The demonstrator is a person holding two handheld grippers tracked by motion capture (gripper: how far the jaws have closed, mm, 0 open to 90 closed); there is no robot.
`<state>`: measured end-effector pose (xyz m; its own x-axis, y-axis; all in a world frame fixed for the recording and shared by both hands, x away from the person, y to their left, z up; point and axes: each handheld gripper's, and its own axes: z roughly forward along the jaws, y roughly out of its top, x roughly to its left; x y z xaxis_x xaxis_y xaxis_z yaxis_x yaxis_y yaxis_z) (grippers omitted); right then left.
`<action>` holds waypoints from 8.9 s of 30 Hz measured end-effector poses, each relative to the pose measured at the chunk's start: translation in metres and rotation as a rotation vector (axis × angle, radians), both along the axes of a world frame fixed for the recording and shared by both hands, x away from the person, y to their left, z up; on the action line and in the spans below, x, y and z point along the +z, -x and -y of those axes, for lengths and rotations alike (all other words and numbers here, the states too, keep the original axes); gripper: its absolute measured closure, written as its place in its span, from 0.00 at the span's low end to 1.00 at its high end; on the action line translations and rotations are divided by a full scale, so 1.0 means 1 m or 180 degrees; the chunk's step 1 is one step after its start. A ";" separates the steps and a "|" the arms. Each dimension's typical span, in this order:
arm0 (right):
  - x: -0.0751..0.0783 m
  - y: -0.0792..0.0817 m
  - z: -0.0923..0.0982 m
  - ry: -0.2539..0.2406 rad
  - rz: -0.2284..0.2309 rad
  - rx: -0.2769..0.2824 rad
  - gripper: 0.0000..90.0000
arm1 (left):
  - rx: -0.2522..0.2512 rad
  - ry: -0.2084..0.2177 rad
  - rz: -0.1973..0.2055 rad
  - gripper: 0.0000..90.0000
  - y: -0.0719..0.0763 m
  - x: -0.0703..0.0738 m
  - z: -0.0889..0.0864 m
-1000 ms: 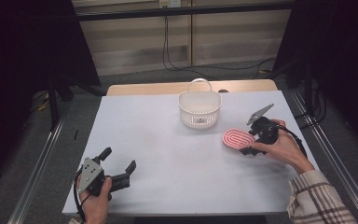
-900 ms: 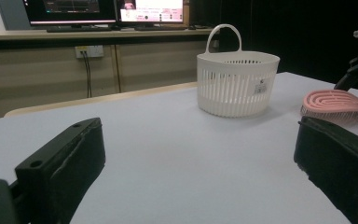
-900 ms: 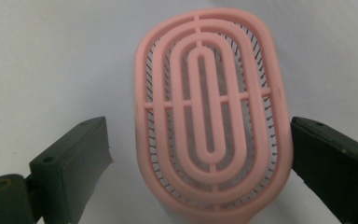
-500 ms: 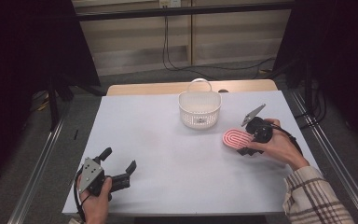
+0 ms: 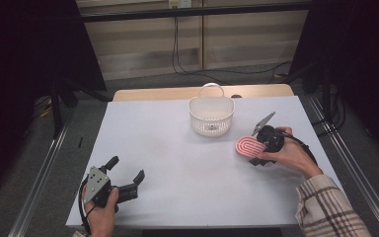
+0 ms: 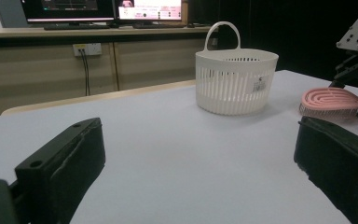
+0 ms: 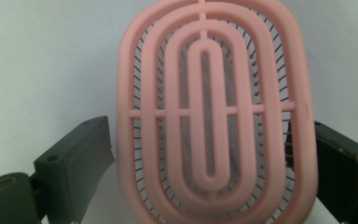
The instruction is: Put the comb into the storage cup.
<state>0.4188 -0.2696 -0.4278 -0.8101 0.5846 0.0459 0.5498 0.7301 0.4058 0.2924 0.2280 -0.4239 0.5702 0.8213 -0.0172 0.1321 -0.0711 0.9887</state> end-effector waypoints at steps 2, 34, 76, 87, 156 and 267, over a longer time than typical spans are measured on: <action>-0.001 -0.001 0.001 0.0003 -0.0042 0.0007 0.12 | 0.0000 -0.0001 -0.0011 0.02 0.000 0.000 0.000; -0.006 -0.003 -0.008 0.0218 -0.0078 0.0006 0.22 | -0.0015 0.0004 -0.0017 0.02 0.000 0.000 -0.001; 0.012 0.000 -0.002 0.0304 -0.0127 -0.0210 0.24 | -0.0007 0.0000 -0.0013 0.02 -0.001 0.000 -0.001; 0.018 0.000 0.000 0.0267 -0.0067 -0.0277 0.25 | -0.0011 -0.0001 -0.0013 0.02 -0.001 -0.001 -0.001; 0.062 0.021 0.022 -0.0331 0.0677 -0.0758 0.25 | -0.0012 -0.0008 -0.0006 0.02 0.000 0.000 -0.001; 0.116 0.001 -0.013 -0.1726 0.2101 -0.0997 0.24 | -0.0021 0.0018 0.0021 0.02 0.000 0.001 -0.002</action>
<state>0.4179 -0.2571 -0.3118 -0.5770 0.8159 -0.0380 0.2249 0.2034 0.9529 0.2924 0.2302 -0.4231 0.5758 0.8174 -0.0179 0.1251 -0.0664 0.9899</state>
